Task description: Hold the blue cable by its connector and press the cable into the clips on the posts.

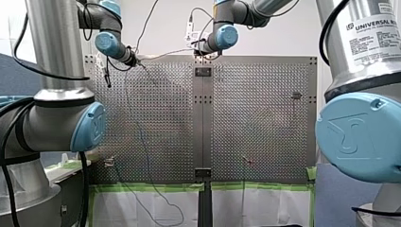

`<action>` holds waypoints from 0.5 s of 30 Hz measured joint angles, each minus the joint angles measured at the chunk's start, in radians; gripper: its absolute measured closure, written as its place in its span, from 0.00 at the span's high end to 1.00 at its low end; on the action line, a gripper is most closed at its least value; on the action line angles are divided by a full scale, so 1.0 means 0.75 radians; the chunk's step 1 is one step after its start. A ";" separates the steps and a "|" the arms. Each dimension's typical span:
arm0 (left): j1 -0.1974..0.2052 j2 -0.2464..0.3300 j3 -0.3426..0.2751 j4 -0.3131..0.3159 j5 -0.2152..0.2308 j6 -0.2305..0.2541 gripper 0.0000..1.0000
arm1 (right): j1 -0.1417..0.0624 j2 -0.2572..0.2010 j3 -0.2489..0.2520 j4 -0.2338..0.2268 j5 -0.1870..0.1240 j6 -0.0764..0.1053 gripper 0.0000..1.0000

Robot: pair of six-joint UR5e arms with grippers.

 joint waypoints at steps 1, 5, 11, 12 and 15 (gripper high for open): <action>0.000 -0.003 0.001 0.000 -0.010 0.011 0.98 | 0.000 0.000 0.000 0.000 0.000 0.000 0.00; 0.001 -0.012 0.003 0.001 -0.043 0.061 0.98 | -0.001 0.001 0.001 0.000 0.000 0.000 0.00; 0.004 -0.012 0.004 0.002 -0.002 0.135 0.98 | -0.002 0.002 0.001 0.000 0.000 0.000 0.00; 0.004 -0.012 0.004 0.002 0.008 0.146 0.98 | -0.002 0.002 0.001 0.000 0.001 0.001 0.00; 0.004 -0.012 0.005 0.007 0.040 0.179 0.98 | -0.002 0.002 0.002 0.000 0.001 0.000 0.00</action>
